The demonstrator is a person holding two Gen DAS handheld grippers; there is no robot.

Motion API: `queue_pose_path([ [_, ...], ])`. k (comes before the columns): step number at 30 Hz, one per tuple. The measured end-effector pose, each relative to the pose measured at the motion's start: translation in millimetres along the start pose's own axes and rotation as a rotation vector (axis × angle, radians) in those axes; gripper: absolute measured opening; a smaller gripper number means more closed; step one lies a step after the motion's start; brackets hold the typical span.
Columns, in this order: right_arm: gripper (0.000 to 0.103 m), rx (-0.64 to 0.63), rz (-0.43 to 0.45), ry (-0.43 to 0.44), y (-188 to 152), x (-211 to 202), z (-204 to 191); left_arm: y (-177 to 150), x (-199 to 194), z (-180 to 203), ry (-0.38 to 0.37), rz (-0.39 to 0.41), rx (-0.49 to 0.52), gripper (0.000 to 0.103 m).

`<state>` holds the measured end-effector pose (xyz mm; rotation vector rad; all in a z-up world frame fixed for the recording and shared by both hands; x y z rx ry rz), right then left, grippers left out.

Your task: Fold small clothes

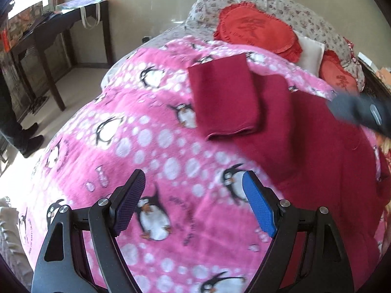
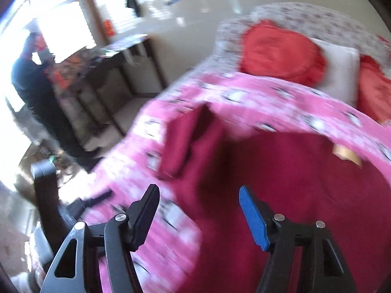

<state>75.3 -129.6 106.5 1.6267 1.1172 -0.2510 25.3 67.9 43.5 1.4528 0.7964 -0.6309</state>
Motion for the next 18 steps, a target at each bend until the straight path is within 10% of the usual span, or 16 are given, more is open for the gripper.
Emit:
queue_pose_path([
  [6, 0.064, -0.025, -0.093, -0.023, 20.2, 87.7, -1.9, -5.8, 15.9, -10.3, -0.014, -0.034, -0.002, 0.082],
  [10, 0.040, 0.059, -0.147, 0.018, 18.4, 121.1, 20.7, -3.0, 22.3, -11.0, -0.016, -0.041, 0.010, 0.082],
  [13, 0.008, 0.119, -0.151, 0.047, 14.7, 124.9, 29.6, 0.9, 22.5, -15.0, -0.017, -0.035, -0.001, 0.082],
  [18, 0.004, 0.130, -0.045, 0.140, 27.6, 68.1, 27.1, 8.4, 16.8, -19.8, -0.016, -0.018, -0.016, 0.082],
])
Point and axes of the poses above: each gripper's, at about its wrist camera, not at the fingertips, and x roughly the way its jaws point, z to its right, y to its top, the point moved 2 cm from there along x, roughly the way its jaws point, and after that the axes turned 10 degrees about y, right-handed, at the moved point
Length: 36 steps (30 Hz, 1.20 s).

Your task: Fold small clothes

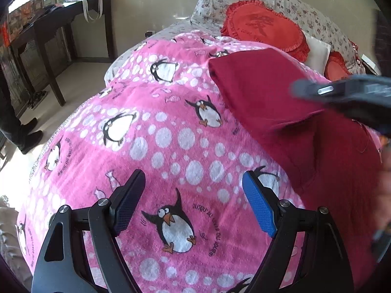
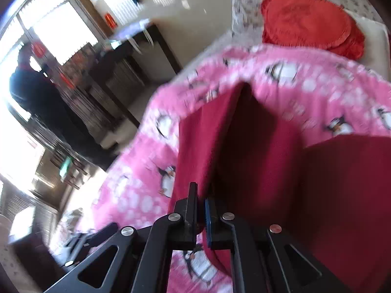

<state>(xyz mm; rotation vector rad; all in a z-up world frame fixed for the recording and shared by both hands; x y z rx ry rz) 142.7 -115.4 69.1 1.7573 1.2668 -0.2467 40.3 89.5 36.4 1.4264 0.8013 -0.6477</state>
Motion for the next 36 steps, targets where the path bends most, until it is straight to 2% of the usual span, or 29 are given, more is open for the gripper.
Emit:
queue_pose_path([
  [5, 0.004, -0.011, 0.082, 0.023, 2.9, -103.5, 10.7, 3.8, -18.3, 8.5, -0.013, 0.037, 0.017, 0.082],
  [10, 0.004, 0.031, 0.113, -0.097, -24.3, -214.1, 51.3, 3.0, -32.0, 33.3, -0.035, 0.062, 0.064, 0.082],
  [14, 0.004, 0.048, 0.061, -0.277, -57.6, -277.5, 96.6, 0.4, -36.9, 56.8, -0.053, 0.062, 0.096, 0.082],
  [16, 0.004, 0.053, -0.001, -0.358, -70.2, -290.0, 119.0, -1.1, -39.1, 69.8, -0.058, 0.061, 0.117, 0.082],
  [19, 0.004, 0.066, -0.137, -0.539, -88.8, -290.1, 163.6, -4.0, -40.9, 91.1, -0.066, 0.063, 0.145, 0.082],
  [22, 0.008, 0.168, -0.207, -0.593, -104.6, -286.7, 205.5, -8.4, -36.0, 109.4, -0.073, 0.044, 0.169, 0.082],
  [23, 0.014, 0.183, -0.210, -0.623, -106.5, -287.7, 210.8, -9.5, -34.0, 113.9, -0.074, 0.040, 0.177, 0.082],
  [25, 0.025, 0.164, -0.147, -0.710, -100.1, -292.2, 203.2, -12.4, -28.0, 122.3, -0.064, 0.029, 0.202, 0.082],
  [26, 0.027, 0.147, -0.115, -0.703, -94.8, -292.7, 192.7, -14.1, -25.0, 125.6, -0.059, 0.022, 0.213, 0.082],
  [29, 0.032, 0.066, -0.018, -0.506, -70.0, -272.1, 147.6, -18.6, -10.7, 131.6, -0.038, -0.005, 0.235, 0.082],
  [33, 0.033, -0.077, -0.053, -0.200, -39.0, -188.1, 88.2, -25.2, 4.6, 129.3, -0.046, -0.046, 0.215, 0.082],
  [36, 0.033, -0.179, -0.072, -0.129, -24.4, -122.6, 64.1, -26.6, 8.3, 127.2, -0.061, -0.058, 0.197, 0.082],
])
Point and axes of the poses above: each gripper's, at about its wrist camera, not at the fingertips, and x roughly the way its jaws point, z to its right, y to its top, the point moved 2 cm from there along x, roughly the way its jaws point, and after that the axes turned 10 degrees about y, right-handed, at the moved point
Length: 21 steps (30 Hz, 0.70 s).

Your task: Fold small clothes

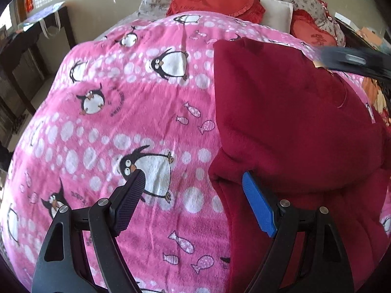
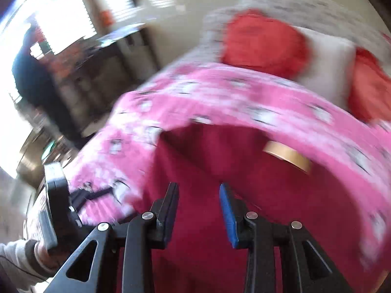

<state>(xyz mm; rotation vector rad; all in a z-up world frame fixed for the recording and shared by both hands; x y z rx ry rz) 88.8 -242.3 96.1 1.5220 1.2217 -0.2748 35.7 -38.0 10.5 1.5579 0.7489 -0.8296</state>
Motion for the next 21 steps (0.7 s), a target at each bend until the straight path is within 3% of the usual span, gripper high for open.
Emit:
queue_pose_path([
  [5, 0.033, -0.072, -0.082, 0.013, 7.3, 70.5, -2.3, 0.9, 0.4, -0.6, -0.021, 0.004, 0.012, 0.082],
  [6, 0.028, -0.083, -0.099, 0.021, 9.2, 81.5, -0.1, 1.3, 0.2, -1.5, -0.027, 0.004, 0.010, 0.082],
  [7, 0.007, -0.105, -0.098, 0.015, 9.1, 84.8, -4.0, 2.3, -1.3, -4.3, -0.032, 0.009, 0.004, 0.082],
  [8, 0.003, -0.136, -0.087, -0.020, 10.9, 87.1, -9.9, 3.9, -3.3, -7.4, -0.030, 0.021, -0.004, 0.082],
  [13, 0.003, -0.080, 0.000, -0.004, 43.7, 112.0, -20.1, 15.3, -19.2, -21.7, -0.006, 0.087, -0.048, 0.082],
  [18, 0.005, -0.016, -0.010, 0.022, 39.0, 122.0, -22.3, 21.0, -28.1, -16.2, -0.002, 0.110, -0.020, 0.082],
  [20, 0.012, 0.009, 0.006, 0.020, 29.0, 91.3, -16.9, 21.2, -30.8, -11.2, -0.011, 0.121, -0.012, 0.082],
  [21, 0.025, 0.011, 0.023, -0.023, 21.6, 66.3, -13.3, 21.3, -32.4, -8.0, -0.015, 0.123, -0.006, 0.082],
])
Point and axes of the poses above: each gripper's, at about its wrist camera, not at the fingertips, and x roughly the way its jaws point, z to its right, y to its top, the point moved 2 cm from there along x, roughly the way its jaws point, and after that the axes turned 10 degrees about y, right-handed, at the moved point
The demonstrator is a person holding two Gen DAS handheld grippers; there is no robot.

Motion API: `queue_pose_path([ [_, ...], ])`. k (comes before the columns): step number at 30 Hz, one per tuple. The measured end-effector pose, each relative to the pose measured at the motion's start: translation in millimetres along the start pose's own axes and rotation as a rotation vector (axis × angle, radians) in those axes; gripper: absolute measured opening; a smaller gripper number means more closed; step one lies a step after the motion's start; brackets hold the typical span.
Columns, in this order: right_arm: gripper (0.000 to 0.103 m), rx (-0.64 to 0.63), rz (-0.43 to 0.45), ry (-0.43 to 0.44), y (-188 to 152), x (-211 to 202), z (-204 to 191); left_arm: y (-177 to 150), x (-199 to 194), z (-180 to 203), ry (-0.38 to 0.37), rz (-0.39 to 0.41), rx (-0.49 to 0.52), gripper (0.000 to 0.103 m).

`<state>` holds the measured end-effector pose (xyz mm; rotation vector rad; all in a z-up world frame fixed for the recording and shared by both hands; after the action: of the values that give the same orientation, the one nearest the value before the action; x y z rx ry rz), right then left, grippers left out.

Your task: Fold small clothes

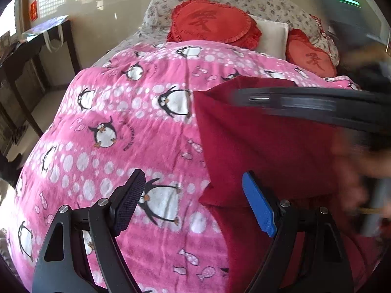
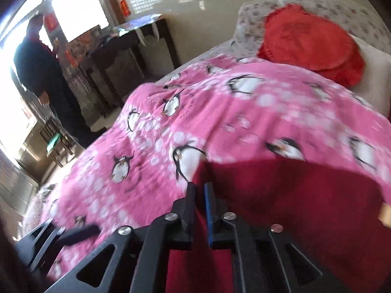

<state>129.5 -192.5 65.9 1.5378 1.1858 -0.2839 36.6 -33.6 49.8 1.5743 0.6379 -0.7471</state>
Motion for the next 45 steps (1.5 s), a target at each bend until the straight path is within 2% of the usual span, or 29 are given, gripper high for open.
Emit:
queue_pose_path([
  [1, 0.038, 0.008, 0.021, -0.042, -8.8, -25.9, 5.7, -0.4, -2.0, 2.8, -0.005, 0.006, 0.004, 0.082],
  [3, 0.050, 0.038, 0.094, -0.126, -33.9, -84.0, 23.0, 3.0, -2.6, 9.5, -0.012, 0.019, 0.008, 0.082],
  [5, 0.051, 0.072, 0.112, -0.225, -62.8, -128.2, 43.1, 5.5, -0.5, 17.8, -0.021, 0.018, 0.011, 0.082],
  [7, 0.047, 0.106, 0.040, -0.323, -93.2, -150.1, 65.9, 8.4, 3.5, 28.5, -0.028, 0.009, 0.015, 0.082],
  [9, 0.038, 0.161, -0.017, -0.400, -118.7, -155.5, 89.6, 8.1, 13.2, 40.8, -0.031, -0.022, 0.036, 0.082],
  [11, 0.038, 0.253, -0.036, -0.472, -141.3, -158.1, 120.2, 4.0, 24.2, 52.4, -0.035, -0.063, 0.063, 0.082],
  [12, 0.037, 0.307, -0.037, -0.470, -152.0, -158.5, 136.3, 1.1, 30.4, 57.7, -0.030, -0.091, 0.077, 0.082],
  [14, 0.037, 0.351, 0.003, -0.425, -157.3, -164.8, 144.5, -4.7, 38.2, 65.7, -0.012, -0.139, 0.108, 0.082],
  [17, 0.039, 0.371, 0.072, -0.351, -148.2, -201.2, 143.1, -4.1, 27.1, 68.2, 0.007, -0.103, 0.133, 0.082],
  [18, 0.048, 0.382, 0.122, -0.383, -145.9, -219.8, 148.8, -2.8, 23.1, 68.0, 0.002, -0.097, 0.132, 0.082],
  [19, 0.057, 0.403, 0.169, -0.455, -144.6, -240.1, 159.3, -0.8, 17.4, 66.9, -0.007, -0.086, 0.122, 0.082],
  [21, 0.065, 0.464, 0.208, -0.586, -143.9, -266.6, 185.9, 2.7, 9.0, 64.6, -0.016, -0.068, 0.110, 0.082],
  [23, 0.065, 0.564, 0.198, -0.634, -147.9, -279.6, 223.9, 5.5, 0.7, 62.3, -0.019, -0.052, 0.105, 0.082],
  [27, 0.065, 0.746, 0.209, -0.579, -152.3, -278.6, 282.1, 6.8, -7.3, 61.0, -0.028, -0.044, 0.102, 0.082],
  [30, 0.064, 0.824, 0.176, -0.585, -161.5, -264.2, 315.4, 3.0, -10.9, 64.0, -0.017, -0.048, 0.131, 0.082],
  [32, 0.051, 0.849, 0.163, -0.570, -168.3, -255.1, 323.8, 0.3, -11.8, 63.4, -0.009, -0.047, 0.137, 0.082],
  [33, 0.036, 0.842, 0.160, -0.564, -170.9, -253.1, 325.8, -0.5, -12.1, 62.9, -0.006, -0.048, 0.136, 0.082],
  [36, 0.005, 0.824, 0.211, -0.508, -176.2, -263.0, 318.9, -1.1, -11.7, 60.0, -0.006, -0.054, 0.121, 0.082],
  [41, 0.006, 0.769, 0.371, -0.415, -175.9, -309.9, 273.4, -2.5, -15.1, 54.4, -0.018, -0.052, 0.092, 0.082],
  [45, 0.006, 0.655, 0.443, -0.312, -158.7, -337.3, 219.6, -3.8, -18.1, 45.6, -0.026, -0.057, 0.064, 0.082],
])
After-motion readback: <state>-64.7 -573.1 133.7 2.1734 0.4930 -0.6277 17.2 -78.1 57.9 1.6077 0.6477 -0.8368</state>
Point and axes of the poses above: each gripper's, at about its wrist camera, not at the fingertips, and x roughly the way its jaws point, z to its right, y to its top, the point moved 2 cm from there along x, roughly the way its jaws point, and after that the axes turned 10 degrees about y, right-handed, at the moved point
